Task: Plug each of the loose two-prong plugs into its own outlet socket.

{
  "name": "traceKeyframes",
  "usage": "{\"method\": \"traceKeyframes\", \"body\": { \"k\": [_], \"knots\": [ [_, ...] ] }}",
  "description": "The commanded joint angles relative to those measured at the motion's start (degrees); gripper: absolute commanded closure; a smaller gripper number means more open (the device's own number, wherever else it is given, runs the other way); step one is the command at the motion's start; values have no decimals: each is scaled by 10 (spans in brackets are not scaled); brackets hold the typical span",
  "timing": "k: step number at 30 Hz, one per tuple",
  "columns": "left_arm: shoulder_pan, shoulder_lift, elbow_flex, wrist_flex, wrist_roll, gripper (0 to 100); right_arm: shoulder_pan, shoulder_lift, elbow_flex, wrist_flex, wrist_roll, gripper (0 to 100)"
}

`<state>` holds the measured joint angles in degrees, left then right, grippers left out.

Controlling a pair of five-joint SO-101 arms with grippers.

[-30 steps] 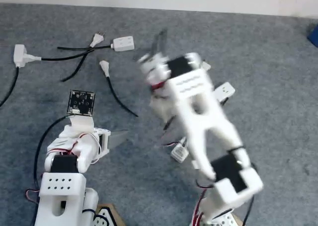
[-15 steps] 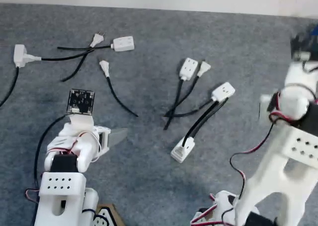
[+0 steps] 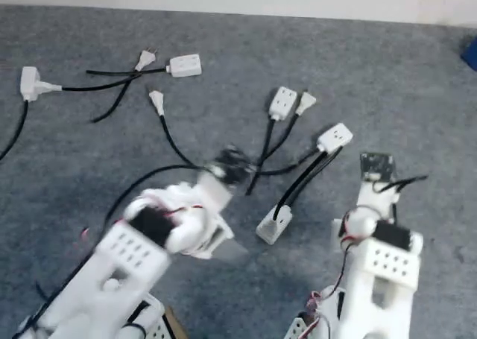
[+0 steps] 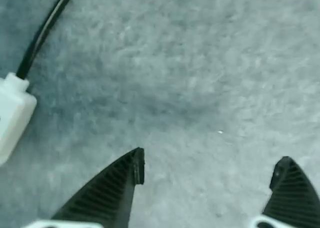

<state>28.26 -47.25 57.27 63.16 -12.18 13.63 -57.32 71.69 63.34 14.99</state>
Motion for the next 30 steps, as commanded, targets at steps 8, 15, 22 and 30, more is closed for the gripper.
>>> {"method": "traceKeyframes", "body": {
  "k": [8,15,22,30],
  "knots": [
    [44,342,-189,-54,-31,568,55,-218,137,-108,-37,619],
    [95,436,-271,-52,-46,568,55,-305,183,-109,-37,619],
    [125,480,-291,-55,-46,569,33,-307,187,-108,-32,619],
    [124,535,-293,-98,-49,710,30,-307,187,-95,-18,619]
  ]
}}
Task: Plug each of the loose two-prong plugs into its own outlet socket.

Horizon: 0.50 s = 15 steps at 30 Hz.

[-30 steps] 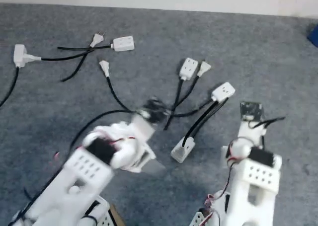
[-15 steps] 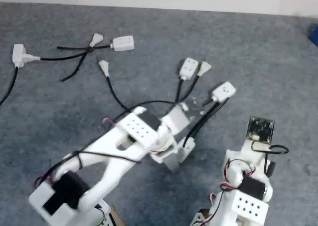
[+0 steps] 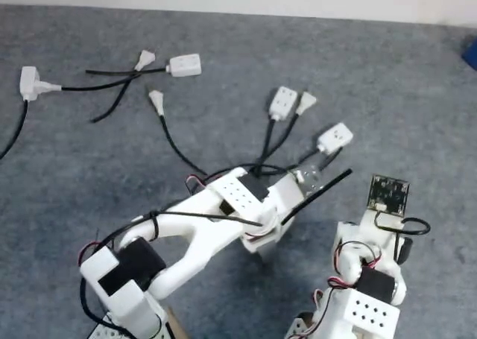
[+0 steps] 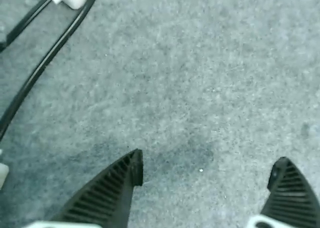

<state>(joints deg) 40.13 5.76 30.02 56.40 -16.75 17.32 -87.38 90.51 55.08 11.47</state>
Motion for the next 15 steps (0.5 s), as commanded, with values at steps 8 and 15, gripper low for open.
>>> {"method": "traceKeyframes", "body": {
  "k": [8,15],
  "knots": [
    [-7,7,-57,-32,0,713,-7,-7,-1,-11,18,619],
    [-7,12,-60,-33,-4,751,-22,-7,0,-10,18,619]
  ]
}}
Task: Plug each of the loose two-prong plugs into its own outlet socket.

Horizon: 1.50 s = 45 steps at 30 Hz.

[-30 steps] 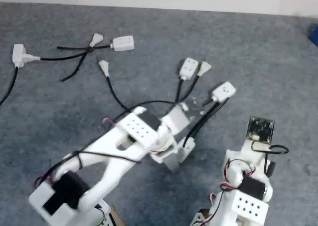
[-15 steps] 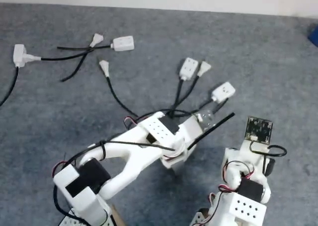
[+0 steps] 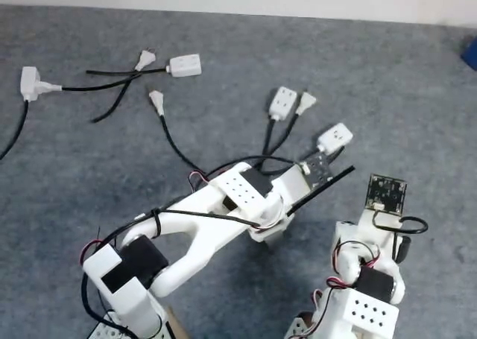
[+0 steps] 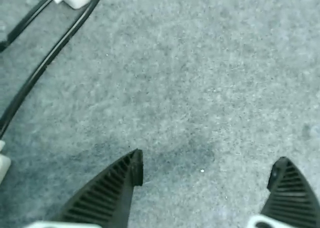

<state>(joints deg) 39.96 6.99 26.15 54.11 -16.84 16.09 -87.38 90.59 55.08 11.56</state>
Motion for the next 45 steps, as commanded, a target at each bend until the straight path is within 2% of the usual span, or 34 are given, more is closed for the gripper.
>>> {"method": "traceKeyframes", "body": {
  "k": [1,5,10,13,18,27,32,37,41,45],
  "knots": [
    [-5,0,-22,-10,-3,790,-10,-7,-1,-10,17,619],
    [-8,0,-26,-7,-54,998,-10,-7,0,-10,17,619],
    [-14,-6,-16,-5,-69,995,-15,-8,14,-13,18,619],
    [-51,-7,-42,32,-69,995,-15,-8,14,-13,18,619],
    [-170,-7,-112,95,-73,995,-15,-9,14,-13,18,619],
    [-450,-7,-257,180,-185,995,-15,-9,14,-13,18,619],
    [-621,-4,-338,178,-223,995,-15,-9,14,-13,18,619],
    [-761,0,-393,171,-234,995,-16,-9,14,-13,18,619],
    [-851,0,-394,101,-234,995,-16,-9,14,-13,18,619],
    [-902,24,-400,66,-233,989,-16,-9,14,-13,18,619]
  ]
}}
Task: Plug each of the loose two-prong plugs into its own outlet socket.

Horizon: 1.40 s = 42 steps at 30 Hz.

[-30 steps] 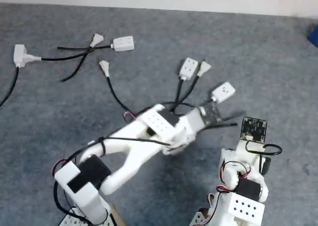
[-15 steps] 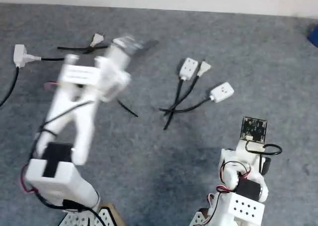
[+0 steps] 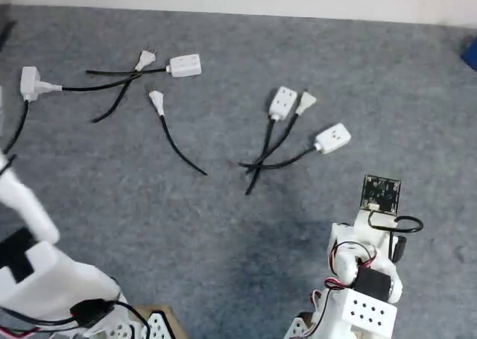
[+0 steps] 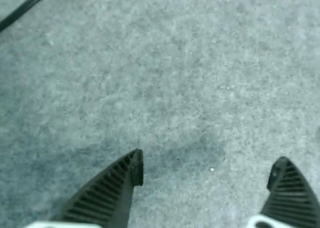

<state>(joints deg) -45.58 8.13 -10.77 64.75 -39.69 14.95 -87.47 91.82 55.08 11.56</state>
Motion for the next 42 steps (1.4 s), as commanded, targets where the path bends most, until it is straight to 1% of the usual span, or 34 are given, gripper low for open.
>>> {"method": "traceKeyframes", "body": {
  "k": [1,2,4,9,10,12,25,29,35,39,41,42],
  "knots": [
    [-54,18,-32,-46,-4,988,-5,-8,1,-13,18,619],
    [-60,23,-32,-54,-4,975,-5,-8,1,-13,18,619],
    [-73,29,-31,-69,-4,907,-5,-8,1,-13,18,619],
    [-83,31,-30,-86,-4,664,-5,-8,2,-13,18,619],
    [-82,31,-30,-87,-4,630,-5,-8,2,-13,18,619],
    [-81,30,-31,-87,-4,594,-5,-8,2,-13,18,619],
    [-79,32,-27,-84,-4,591,-5,-8,2,-13,18,619],
    [-65,32,-15,-75,-4,591,-5,-8,2,-13,18,619],
    [-5,25,67,-66,-4,589,-5,-6,2,-11,18,619],
    [37,3,85,-29,-2,589,-5,-6,2,-10,18,619],
    [73,-9,84,-7,1,589,-11,-6,2,-10,18,619],
    [95,-14,84,-1,15,589,-19,-6,2,-10,18,619]
  ]
}}
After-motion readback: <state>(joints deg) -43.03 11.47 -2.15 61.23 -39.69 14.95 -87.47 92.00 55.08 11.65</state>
